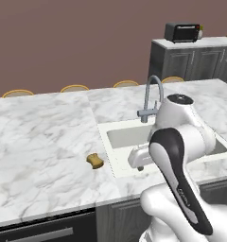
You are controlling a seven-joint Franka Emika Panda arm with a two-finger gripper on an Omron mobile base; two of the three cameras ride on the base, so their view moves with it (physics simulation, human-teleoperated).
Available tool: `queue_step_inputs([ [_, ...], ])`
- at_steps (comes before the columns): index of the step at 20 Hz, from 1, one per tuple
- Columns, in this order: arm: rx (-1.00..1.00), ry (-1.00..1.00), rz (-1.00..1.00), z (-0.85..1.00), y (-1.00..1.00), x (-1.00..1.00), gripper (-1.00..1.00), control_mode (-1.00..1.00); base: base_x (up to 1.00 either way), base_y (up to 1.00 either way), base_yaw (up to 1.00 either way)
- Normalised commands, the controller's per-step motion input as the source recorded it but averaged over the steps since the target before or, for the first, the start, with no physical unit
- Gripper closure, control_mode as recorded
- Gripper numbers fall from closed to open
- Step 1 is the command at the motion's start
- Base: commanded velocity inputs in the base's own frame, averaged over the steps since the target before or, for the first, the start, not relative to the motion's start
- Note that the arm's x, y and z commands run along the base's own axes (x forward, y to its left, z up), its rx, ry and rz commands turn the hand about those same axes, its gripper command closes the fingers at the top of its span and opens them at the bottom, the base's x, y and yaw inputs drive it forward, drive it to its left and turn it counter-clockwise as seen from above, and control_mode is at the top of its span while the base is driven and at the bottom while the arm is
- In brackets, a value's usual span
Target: Open the cabinet. Pick the sponge and place it next to the sink. Then close the cabinet.
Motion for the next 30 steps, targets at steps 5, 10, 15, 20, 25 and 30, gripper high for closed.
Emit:
queue_step_inputs([
  [5,-0.01,-0.40,0.00,0.62,-0.43,-0.74,-1.00,-1.00,0.00,0.00,0.00],
  [10,0.01,-0.16,0.00,0.76,-0.39,-0.66,-1.00,-1.00,0.00,0.00,0.00],
  [15,0.02,0.02,0.00,0.40,-0.19,-0.21,-1.00,-1.00,0.00,0.00,0.00],
  [20,0.00,0.30,-0.10,-0.10,-0.22,0.09,-1.00,-1.00,0.00,0.00,0.00],
  [25,0.00,0.06,-0.02,-0.01,0.00,0.00,-1.00,-1.00,0.00,0.00,0.00],
  [30,0.00,0.00,0.00,0.00,0.00,0.00,-1.00,-1.00,0.00,0.00,0.00],
])
